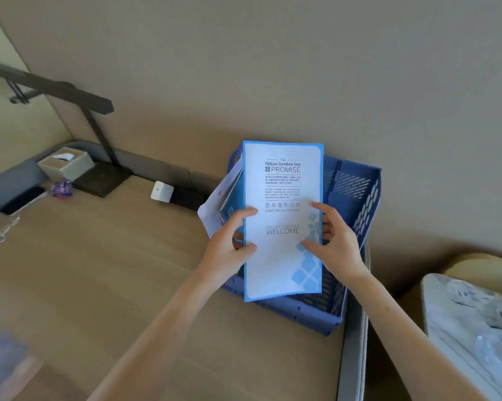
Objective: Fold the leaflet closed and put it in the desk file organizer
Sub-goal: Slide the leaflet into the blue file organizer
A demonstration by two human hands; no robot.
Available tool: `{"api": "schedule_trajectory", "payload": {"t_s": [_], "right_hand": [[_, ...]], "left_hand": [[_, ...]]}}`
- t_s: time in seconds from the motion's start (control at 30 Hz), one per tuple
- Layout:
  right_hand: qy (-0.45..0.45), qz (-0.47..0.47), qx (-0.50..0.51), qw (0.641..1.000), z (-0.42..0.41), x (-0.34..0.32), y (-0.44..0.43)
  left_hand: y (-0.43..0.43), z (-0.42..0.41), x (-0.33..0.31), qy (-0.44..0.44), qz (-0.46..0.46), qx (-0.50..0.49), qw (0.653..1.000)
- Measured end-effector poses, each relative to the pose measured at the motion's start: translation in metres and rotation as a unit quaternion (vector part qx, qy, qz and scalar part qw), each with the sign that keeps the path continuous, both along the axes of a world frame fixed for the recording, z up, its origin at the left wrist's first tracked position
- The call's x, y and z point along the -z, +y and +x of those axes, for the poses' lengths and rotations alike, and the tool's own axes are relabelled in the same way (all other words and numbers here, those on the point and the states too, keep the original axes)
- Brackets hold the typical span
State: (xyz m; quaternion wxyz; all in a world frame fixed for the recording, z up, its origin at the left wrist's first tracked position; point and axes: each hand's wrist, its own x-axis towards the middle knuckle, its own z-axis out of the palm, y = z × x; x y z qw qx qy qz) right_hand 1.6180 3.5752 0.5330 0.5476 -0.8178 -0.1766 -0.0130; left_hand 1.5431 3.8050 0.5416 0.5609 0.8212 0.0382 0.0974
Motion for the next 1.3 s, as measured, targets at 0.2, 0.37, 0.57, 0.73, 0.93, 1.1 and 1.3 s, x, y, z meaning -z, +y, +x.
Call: {"api": "schedule_trajectory", "payload": {"t_s": [0.2, 0.37, 0.57, 0.73, 0.93, 1.1, 1.3], "right_hand": [[-0.036, -0.025, -0.06, 0.997, 0.064, 0.018, 0.026], [-0.003, -0.018, -0.1, 0.995, 0.097, 0.043, 0.053], [0.015, -0.026, -0.123, 0.992, 0.126, 0.065, 0.074], [0.009, -0.033, -0.144, 0.989, 0.145, 0.076, 0.089], [0.021, -0.039, -0.164, 0.985, 0.157, 0.093, 0.103], [0.037, -0.033, -0.173, 0.984, 0.16, 0.105, 0.109], [0.04, -0.043, -0.197, 0.979, 0.16, 0.113, 0.114]], "left_hand": [[-0.007, 0.023, 0.019, -0.017, 0.049, -0.114, 0.992], [-0.014, 0.031, 0.044, -0.037, 0.037, -0.215, 0.975], [-0.024, 0.045, 0.065, -0.055, 0.027, -0.286, 0.956], [-0.025, 0.054, 0.075, -0.063, 0.037, -0.314, 0.947], [-0.029, 0.058, 0.09, -0.029, 0.053, -0.329, 0.943], [-0.03, 0.064, 0.108, -0.003, 0.067, -0.315, 0.947], [-0.029, 0.065, 0.12, 0.036, 0.09, -0.323, 0.942]]}}
